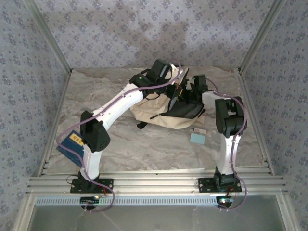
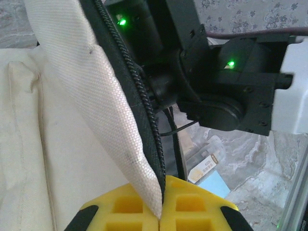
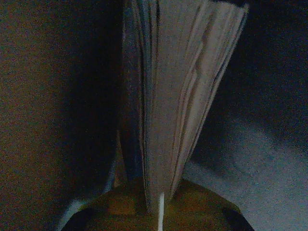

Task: Pack the student bag

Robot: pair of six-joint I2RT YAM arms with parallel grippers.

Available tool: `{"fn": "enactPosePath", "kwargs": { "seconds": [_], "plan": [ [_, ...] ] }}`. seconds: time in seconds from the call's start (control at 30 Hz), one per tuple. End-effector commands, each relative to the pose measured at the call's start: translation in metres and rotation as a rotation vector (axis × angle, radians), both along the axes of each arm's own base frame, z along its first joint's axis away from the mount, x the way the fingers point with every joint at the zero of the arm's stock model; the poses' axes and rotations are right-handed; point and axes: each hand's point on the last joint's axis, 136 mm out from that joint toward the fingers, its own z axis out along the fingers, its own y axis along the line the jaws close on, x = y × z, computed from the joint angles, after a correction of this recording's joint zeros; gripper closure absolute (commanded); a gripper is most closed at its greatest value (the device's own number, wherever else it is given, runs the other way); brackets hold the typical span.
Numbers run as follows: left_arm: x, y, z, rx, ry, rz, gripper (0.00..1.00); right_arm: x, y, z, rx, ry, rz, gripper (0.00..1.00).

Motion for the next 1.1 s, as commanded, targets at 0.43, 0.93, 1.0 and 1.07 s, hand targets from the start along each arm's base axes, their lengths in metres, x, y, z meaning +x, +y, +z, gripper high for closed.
{"fn": "enactPosePath", "kwargs": {
  "seconds": [0.43, 0.93, 1.0, 1.07],
  "plan": [
    [0.061, 0.021, -0.011, -0.034, -0.086, 0.261, 1.0, -0.064, -0.091, 0.042, -0.218, -0.033, -0.134, 0.4],
    [0.03, 0.082, -0.016, -0.02, -0.027, 0.461, 0.01, -0.099, -0.088, 0.172, -0.427, -0.371, -0.175, 0.33],
    [0.024, 0.108, -0.019, -0.005, -0.038, 0.539, 0.0, -0.1, -0.077, 0.175, -0.461, -0.404, -0.163, 0.06],
    [0.018, 0.138, -0.028, 0.015, -0.032, 0.624, 0.0, -0.099, -0.067, 0.177, -0.501, -0.444, -0.151, 0.0]
  ]
}}
